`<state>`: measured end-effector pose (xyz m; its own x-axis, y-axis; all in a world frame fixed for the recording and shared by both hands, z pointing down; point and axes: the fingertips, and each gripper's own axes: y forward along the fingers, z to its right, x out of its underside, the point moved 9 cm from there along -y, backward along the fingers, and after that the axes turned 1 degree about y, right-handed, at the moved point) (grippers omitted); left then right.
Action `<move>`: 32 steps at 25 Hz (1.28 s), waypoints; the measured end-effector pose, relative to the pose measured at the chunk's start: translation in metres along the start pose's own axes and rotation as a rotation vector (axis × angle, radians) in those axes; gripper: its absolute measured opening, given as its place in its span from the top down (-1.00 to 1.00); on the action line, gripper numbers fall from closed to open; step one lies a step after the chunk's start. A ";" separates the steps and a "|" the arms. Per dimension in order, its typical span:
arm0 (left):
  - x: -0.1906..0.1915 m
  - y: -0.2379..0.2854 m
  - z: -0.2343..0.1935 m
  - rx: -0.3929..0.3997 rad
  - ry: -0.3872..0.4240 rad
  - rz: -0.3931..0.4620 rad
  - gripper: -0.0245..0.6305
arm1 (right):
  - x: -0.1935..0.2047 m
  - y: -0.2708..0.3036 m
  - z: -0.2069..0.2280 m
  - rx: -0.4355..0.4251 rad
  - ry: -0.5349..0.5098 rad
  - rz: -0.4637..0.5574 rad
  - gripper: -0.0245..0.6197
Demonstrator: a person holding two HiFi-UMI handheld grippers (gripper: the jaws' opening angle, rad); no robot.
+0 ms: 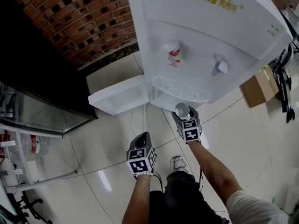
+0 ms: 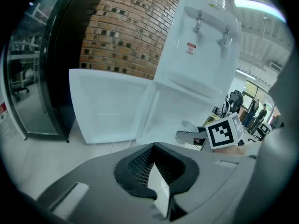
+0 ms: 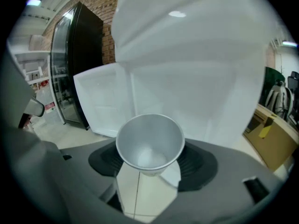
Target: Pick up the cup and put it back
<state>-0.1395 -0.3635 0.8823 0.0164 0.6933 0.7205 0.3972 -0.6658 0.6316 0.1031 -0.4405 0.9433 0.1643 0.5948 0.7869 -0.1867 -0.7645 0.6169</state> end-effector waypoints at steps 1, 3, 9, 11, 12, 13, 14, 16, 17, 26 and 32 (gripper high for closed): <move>-0.003 -0.013 0.008 0.011 -0.010 -0.011 0.93 | -0.005 -0.019 -0.004 0.002 0.003 -0.006 -0.12; -0.011 -0.041 0.027 0.036 -0.020 -0.037 0.93 | -0.015 -0.061 -0.012 0.004 0.009 -0.017 -0.12; -0.044 -0.137 0.103 0.120 -0.011 -0.102 0.93 | -0.055 -0.207 -0.022 -0.015 0.069 -0.077 -0.12; -0.057 -0.171 0.128 0.140 0.008 -0.119 0.93 | -0.075 -0.261 -0.027 -0.026 0.062 -0.089 -0.11; -0.063 -0.189 0.140 0.143 0.017 -0.125 0.93 | -0.088 -0.288 -0.031 -0.035 0.055 -0.084 -0.11; -0.069 -0.208 0.151 0.144 0.025 -0.132 0.93 | -0.102 -0.315 -0.036 -0.046 0.051 -0.073 -0.11; -0.075 -0.227 0.162 0.146 0.031 -0.139 0.93 | -0.114 -0.341 -0.042 -0.054 0.050 -0.062 -0.11; -0.086 -0.267 0.182 0.153 0.045 -0.145 0.93 | -0.133 -0.389 -0.050 -0.061 0.044 -0.041 -0.11; -0.091 -0.287 0.191 0.154 0.050 -0.146 0.93 | -0.141 -0.411 -0.054 -0.063 0.041 -0.030 -0.11; -0.119 -0.426 0.229 0.139 0.082 -0.102 0.93 | -0.181 -0.554 -0.073 -0.047 0.066 0.000 -0.11; -0.123 -0.477 0.251 0.120 0.035 -0.054 0.93 | -0.179 -0.616 -0.063 -0.064 0.083 0.018 -0.10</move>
<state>-0.1007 -0.0622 0.4201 -0.0394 0.7155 0.6975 0.5036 -0.5887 0.6323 0.1278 -0.0608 0.4231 0.0796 0.6016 0.7948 -0.2513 -0.7595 0.6000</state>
